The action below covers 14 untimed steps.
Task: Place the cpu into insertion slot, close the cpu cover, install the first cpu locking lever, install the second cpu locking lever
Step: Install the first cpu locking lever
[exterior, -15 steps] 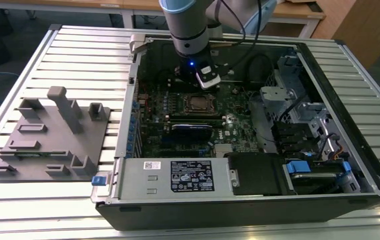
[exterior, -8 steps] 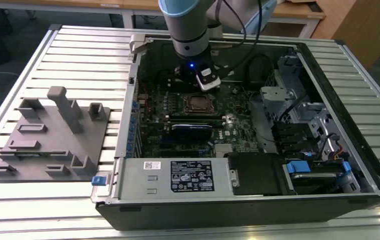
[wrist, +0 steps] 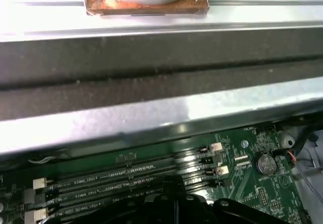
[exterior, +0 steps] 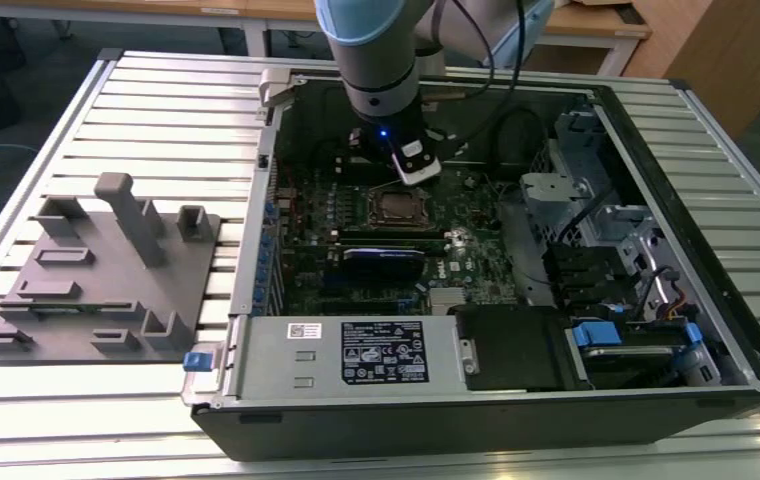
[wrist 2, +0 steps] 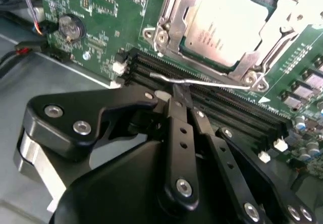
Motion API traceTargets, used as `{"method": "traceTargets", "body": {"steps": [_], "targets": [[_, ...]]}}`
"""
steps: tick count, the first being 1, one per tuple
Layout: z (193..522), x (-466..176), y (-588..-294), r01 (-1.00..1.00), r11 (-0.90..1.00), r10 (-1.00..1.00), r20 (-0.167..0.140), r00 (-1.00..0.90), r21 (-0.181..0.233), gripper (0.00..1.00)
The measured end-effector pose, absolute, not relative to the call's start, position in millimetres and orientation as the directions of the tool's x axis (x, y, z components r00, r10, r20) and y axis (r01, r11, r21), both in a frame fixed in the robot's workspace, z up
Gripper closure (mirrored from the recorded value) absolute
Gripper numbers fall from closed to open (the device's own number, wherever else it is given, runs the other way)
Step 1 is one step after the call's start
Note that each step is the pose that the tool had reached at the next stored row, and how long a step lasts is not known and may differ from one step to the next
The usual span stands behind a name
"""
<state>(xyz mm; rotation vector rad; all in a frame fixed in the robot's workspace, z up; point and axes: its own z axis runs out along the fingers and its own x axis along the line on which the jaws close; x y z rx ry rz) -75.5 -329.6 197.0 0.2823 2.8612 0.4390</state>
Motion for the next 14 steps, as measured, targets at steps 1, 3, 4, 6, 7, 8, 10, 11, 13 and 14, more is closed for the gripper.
{"method": "traceTargets", "body": {"steps": [1,3,4,6,7,8,10,11,13,14], "targets": [[197.0,-75.5,-330.1,0.154,0.936,0.223,-0.198,-0.954,0.316,0.90],[197.0,-75.6,-331.0,0.154,0.936,0.224,-0.198,-0.954,0.317,0.90],[197.0,-75.7,-331.2,0.154,0.936,0.224,-0.198,-0.954,0.317,0.90],[197.4,-75.7,-331.3,0.154,0.935,0.224,-0.198,-0.954,0.318,0.90],[198.0,-75.7,-331.3,0.154,0.935,0.224,-0.198,-0.954,0.319,0.90],[199.0,-75.7,-331.3,0.154,0.935,0.224,-0.198,-0.954,0.319,0.90],[201.3,-75.7,-331.3,0.154,0.935,0.224,-0.198,-0.954,0.319,0.90],[201.9,-75.6,-331.3,0.154,0.935,0.224,-0.198,-0.954,0.319,0.90],[202.0,-75.6,-331.2,0.153,0.935,0.224,-0.198,-0.954,0.320,0.90],[203.1,-75.7,-331.3,0.154,0.935,0.224,-0.198,-0.954,0.319,0.90]]}}
